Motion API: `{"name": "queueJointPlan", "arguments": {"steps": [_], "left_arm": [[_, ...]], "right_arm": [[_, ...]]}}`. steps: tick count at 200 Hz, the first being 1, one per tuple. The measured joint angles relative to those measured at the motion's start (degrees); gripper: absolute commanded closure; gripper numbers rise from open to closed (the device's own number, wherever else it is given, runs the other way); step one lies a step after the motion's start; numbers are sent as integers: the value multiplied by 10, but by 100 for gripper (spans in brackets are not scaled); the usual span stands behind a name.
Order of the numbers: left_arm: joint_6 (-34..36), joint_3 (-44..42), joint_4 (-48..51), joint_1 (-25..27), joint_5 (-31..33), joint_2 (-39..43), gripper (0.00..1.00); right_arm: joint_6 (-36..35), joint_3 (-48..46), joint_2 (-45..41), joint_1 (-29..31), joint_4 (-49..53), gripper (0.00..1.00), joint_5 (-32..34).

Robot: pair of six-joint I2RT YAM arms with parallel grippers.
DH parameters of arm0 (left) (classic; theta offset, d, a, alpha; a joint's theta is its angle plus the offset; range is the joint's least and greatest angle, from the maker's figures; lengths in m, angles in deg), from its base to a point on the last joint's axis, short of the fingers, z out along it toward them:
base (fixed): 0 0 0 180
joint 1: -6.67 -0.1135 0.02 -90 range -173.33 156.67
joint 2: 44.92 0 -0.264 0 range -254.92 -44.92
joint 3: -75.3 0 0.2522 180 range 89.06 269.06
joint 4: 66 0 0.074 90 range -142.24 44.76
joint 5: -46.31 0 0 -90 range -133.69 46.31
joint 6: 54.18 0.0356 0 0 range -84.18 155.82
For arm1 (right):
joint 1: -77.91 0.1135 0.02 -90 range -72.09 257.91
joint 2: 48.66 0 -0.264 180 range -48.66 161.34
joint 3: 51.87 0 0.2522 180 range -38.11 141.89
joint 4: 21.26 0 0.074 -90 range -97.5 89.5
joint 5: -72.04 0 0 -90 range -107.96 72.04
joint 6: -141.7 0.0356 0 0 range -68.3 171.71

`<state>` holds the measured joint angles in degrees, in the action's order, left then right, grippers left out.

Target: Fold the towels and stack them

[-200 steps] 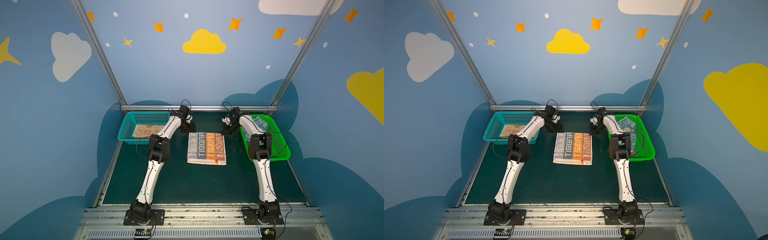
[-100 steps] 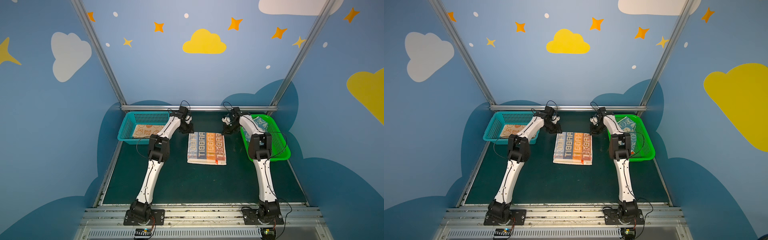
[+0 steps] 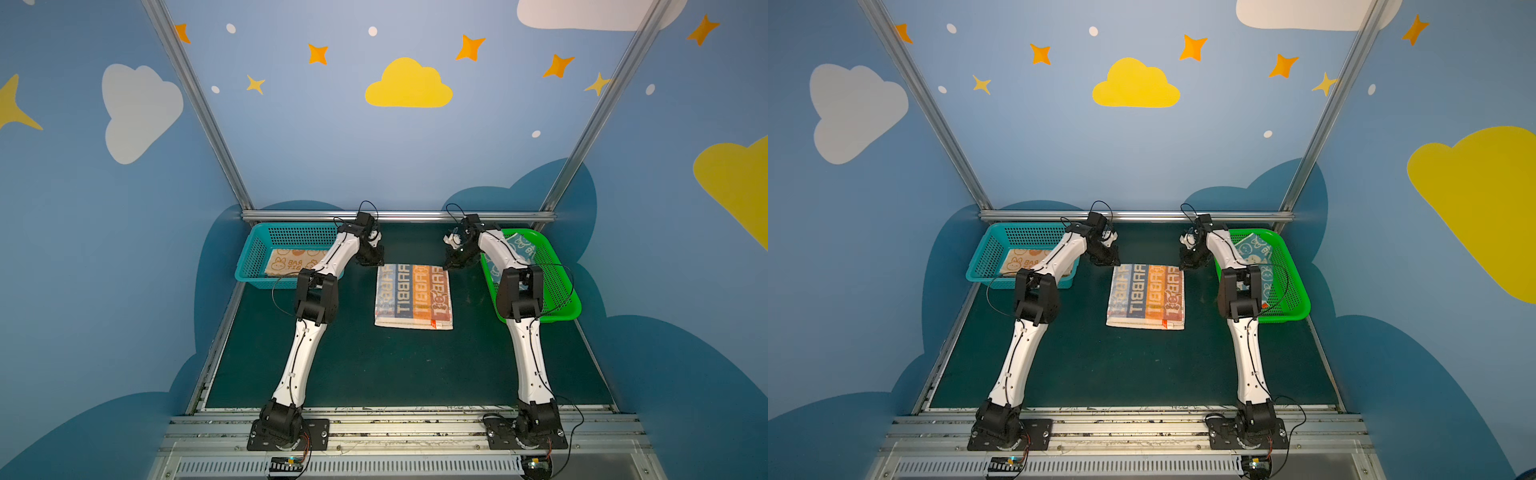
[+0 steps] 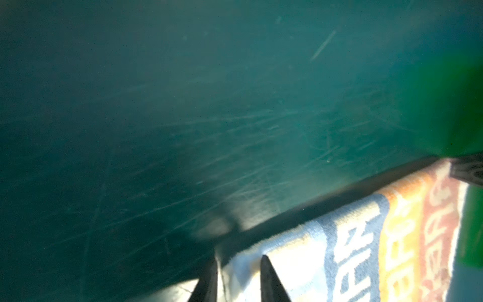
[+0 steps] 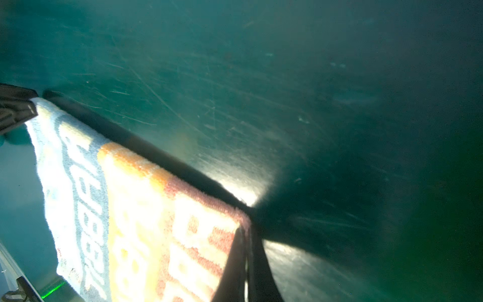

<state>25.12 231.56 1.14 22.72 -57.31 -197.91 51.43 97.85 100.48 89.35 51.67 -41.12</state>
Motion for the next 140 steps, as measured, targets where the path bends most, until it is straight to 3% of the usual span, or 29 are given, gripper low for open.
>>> {"name": "queueJointPlan", "arguments": {"steps": [51,70,140], "left_arm": [[2,2,1,-2,3,-2,84],[2,5,2,-3,0,-6,97],[2,7,-4,-7,-23,-9,97]], "right_arm": [[0,-1,0,0,-3,100,0],[0,-1,0,0,-3,100,0],[2,-10,-9,0,-7,100,-3]]}}
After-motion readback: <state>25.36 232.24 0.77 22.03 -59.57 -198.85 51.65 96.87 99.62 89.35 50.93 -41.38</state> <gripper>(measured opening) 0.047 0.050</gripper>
